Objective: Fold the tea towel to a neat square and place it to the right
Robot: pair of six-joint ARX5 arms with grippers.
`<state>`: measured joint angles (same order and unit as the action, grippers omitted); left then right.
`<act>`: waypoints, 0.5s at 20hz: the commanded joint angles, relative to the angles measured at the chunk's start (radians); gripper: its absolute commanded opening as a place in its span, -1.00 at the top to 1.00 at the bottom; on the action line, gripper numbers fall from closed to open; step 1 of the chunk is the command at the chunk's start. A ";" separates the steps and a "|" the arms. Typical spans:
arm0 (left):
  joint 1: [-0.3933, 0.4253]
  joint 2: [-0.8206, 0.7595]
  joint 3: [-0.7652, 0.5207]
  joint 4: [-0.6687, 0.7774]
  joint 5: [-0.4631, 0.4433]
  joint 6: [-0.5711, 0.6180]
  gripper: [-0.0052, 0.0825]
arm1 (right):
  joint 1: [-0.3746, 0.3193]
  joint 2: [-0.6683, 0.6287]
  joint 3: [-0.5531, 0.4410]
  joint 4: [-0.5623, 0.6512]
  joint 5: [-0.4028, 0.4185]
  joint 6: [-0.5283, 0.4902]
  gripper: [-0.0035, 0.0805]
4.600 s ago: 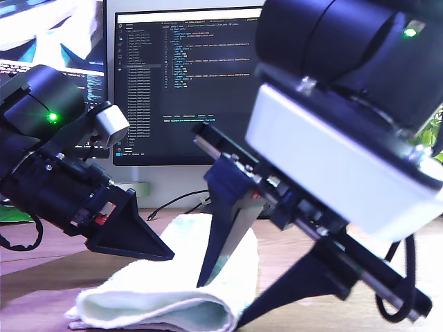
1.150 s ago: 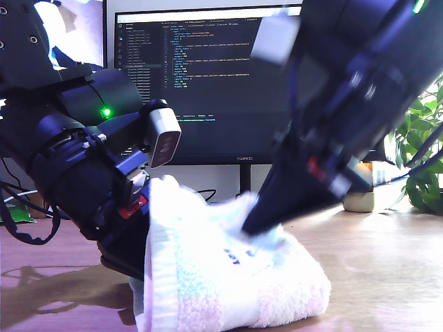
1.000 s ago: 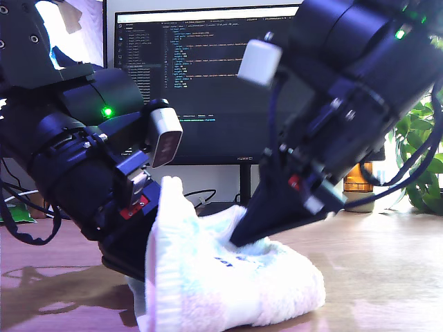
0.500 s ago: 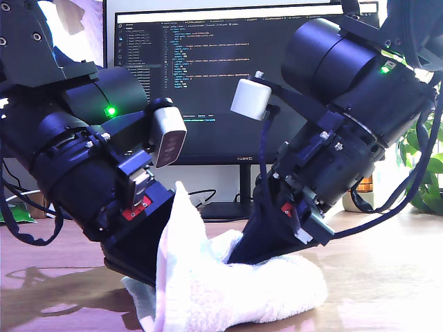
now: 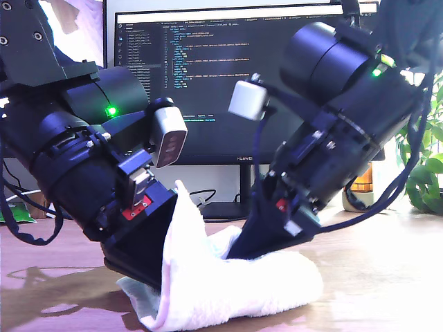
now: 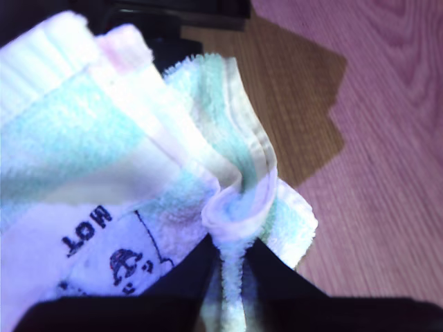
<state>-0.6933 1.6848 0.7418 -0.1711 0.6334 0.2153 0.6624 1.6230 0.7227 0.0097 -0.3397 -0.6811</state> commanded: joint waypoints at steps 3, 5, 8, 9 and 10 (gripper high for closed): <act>-0.020 0.003 -0.050 -0.043 -0.015 0.029 0.94 | -0.008 0.101 0.011 0.007 0.010 0.004 0.95; -0.020 -0.047 -0.050 -0.057 -0.019 0.028 0.94 | -0.008 0.136 0.011 0.004 0.009 0.004 0.95; -0.018 -0.132 -0.050 -0.119 -0.086 0.028 0.94 | -0.008 0.155 0.011 0.000 0.010 0.003 0.95; -0.014 -0.161 -0.050 -0.142 -0.115 0.028 0.94 | -0.008 0.155 0.011 0.003 0.009 0.003 0.95; -0.010 -0.192 -0.050 -0.163 -0.150 0.028 0.94 | -0.008 0.155 0.011 0.004 0.010 0.003 0.95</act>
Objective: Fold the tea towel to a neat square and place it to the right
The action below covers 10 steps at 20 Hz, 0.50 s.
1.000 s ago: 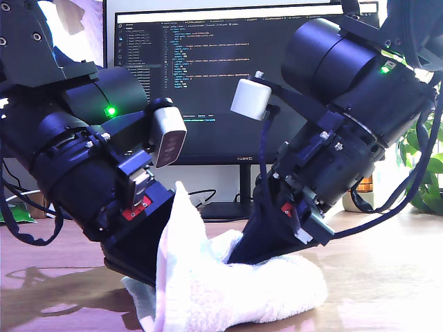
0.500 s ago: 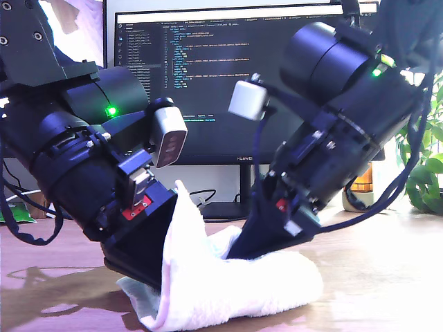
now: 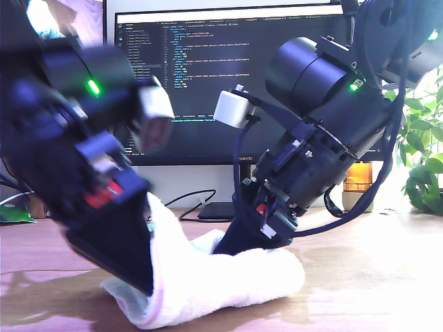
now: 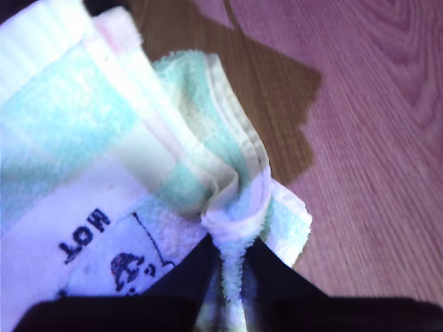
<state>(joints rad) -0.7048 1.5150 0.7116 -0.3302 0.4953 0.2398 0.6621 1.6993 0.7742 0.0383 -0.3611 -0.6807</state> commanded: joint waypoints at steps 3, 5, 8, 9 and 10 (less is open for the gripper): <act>0.021 -0.122 -0.019 -0.065 -0.138 0.002 0.94 | -0.008 0.079 -0.041 -0.025 0.031 0.003 0.95; 0.040 -0.195 -0.019 -0.107 -0.198 -0.008 0.94 | -0.008 0.079 -0.041 -0.028 0.030 0.003 0.95; 0.048 -0.298 -0.019 -0.117 -0.198 -0.031 0.94 | -0.007 0.079 -0.041 -0.029 0.031 0.003 0.95; 0.048 -0.332 -0.019 -0.105 -0.197 -0.031 0.94 | -0.006 0.079 -0.041 -0.029 0.030 0.003 0.95; 0.047 -0.362 -0.019 -0.086 -0.184 -0.022 0.94 | -0.002 0.079 -0.041 -0.029 0.030 0.003 0.95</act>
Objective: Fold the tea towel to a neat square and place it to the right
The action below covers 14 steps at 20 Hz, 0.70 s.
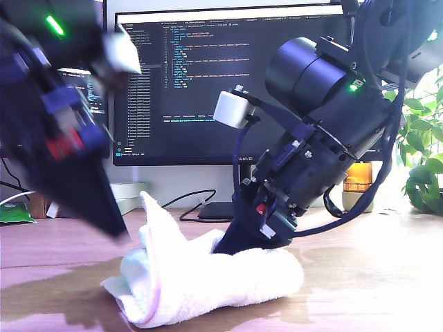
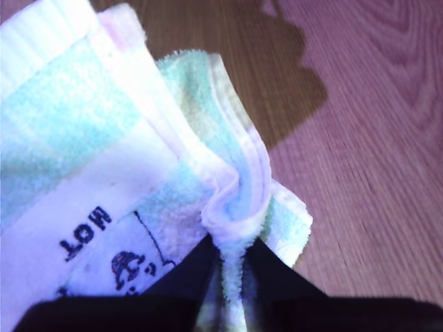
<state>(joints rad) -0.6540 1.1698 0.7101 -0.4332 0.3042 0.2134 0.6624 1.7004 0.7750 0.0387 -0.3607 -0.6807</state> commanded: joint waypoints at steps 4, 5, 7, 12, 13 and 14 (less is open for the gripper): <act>-0.003 -0.051 -0.018 0.097 0.154 0.030 0.94 | 0.000 0.077 -0.042 -0.028 0.030 0.003 0.95; -0.004 -0.026 -0.019 0.103 0.160 0.031 0.94 | 0.001 0.077 -0.042 -0.027 0.030 0.003 0.95; -0.014 0.036 -0.026 0.127 0.161 0.056 0.94 | 0.001 0.077 -0.042 -0.027 0.030 0.002 0.95; -0.037 0.201 -0.026 0.238 0.216 0.090 0.94 | 0.003 0.077 -0.041 -0.026 0.031 0.000 0.95; -0.046 0.229 -0.026 0.252 0.223 0.102 0.94 | 0.003 0.077 -0.041 -0.024 0.031 0.000 0.95; -0.053 0.253 -0.026 0.260 0.226 0.109 0.94 | 0.003 0.077 -0.041 -0.022 0.031 0.000 0.95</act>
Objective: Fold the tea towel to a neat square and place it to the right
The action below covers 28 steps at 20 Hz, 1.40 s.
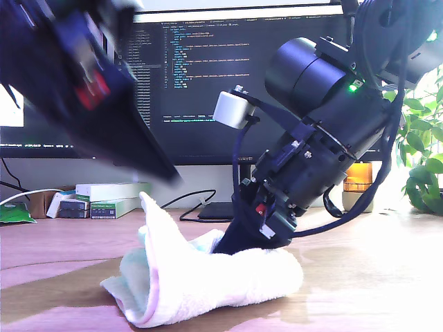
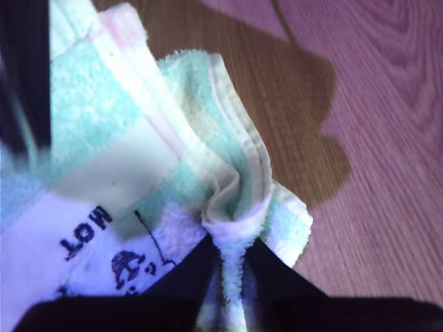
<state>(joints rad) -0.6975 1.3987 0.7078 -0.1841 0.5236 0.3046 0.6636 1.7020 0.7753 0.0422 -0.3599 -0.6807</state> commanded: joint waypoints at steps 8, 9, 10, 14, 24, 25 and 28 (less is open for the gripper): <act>-0.016 0.179 -0.024 0.006 -0.150 0.038 0.94 | 0.002 0.076 -0.041 -0.028 0.030 0.000 0.95; -0.016 0.180 -0.024 -0.005 -0.154 0.044 0.94 | 0.002 0.076 -0.041 -0.027 0.030 0.000 0.95; -0.016 0.184 -0.024 -0.010 -0.151 0.043 0.94 | 0.002 0.076 -0.040 -0.026 0.030 0.000 0.95; -0.045 0.210 -0.024 -0.008 -0.131 0.041 0.94 | 0.002 0.076 -0.029 -0.024 0.032 0.001 0.94; -0.124 0.275 -0.024 0.002 -0.166 0.040 0.94 | 0.002 0.076 0.107 -0.071 0.194 0.095 0.48; -0.124 0.275 -0.024 0.005 -0.164 0.040 0.94 | 0.001 0.076 0.120 -0.070 0.219 0.098 0.48; -0.124 0.275 -0.024 0.006 -0.164 0.035 0.94 | -0.008 0.075 0.166 -0.066 0.255 0.106 0.48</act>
<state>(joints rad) -0.7864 1.6054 0.7330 -0.1326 0.3603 0.3313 0.6689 1.7355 0.8967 -0.0555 -0.1612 -0.5835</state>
